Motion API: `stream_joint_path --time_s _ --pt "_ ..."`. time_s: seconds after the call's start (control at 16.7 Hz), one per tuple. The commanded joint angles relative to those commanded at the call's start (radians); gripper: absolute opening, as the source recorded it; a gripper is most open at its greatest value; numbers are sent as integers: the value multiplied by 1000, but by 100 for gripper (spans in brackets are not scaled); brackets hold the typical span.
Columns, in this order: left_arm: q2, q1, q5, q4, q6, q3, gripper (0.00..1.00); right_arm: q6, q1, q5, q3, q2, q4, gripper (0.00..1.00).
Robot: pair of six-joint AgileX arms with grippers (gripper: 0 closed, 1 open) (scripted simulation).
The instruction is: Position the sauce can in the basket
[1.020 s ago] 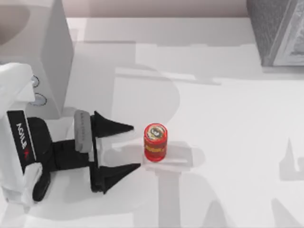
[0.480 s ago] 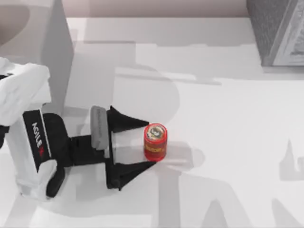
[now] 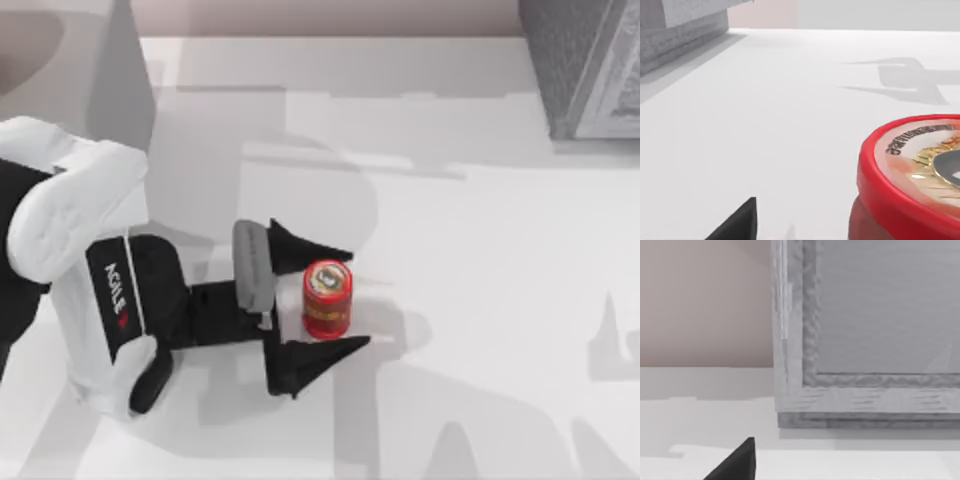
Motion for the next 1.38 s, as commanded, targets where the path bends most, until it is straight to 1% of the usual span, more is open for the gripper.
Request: stream_joint_path --time_s 0.3,1.08,1.14,1.38 --pt "0 -3 -3 -2 0 1 100 0 0 0 0 0 0 100" --pt "0 -3 -3 -2 0 1 2 0 0 0 0 0 0 100" --pt "0 -3 -3 -2 0 1 0 0 0 0 0 0 0 100" --pt "0 -3 -3 -2 0 1 0 0 0 0 0 0 0 100"
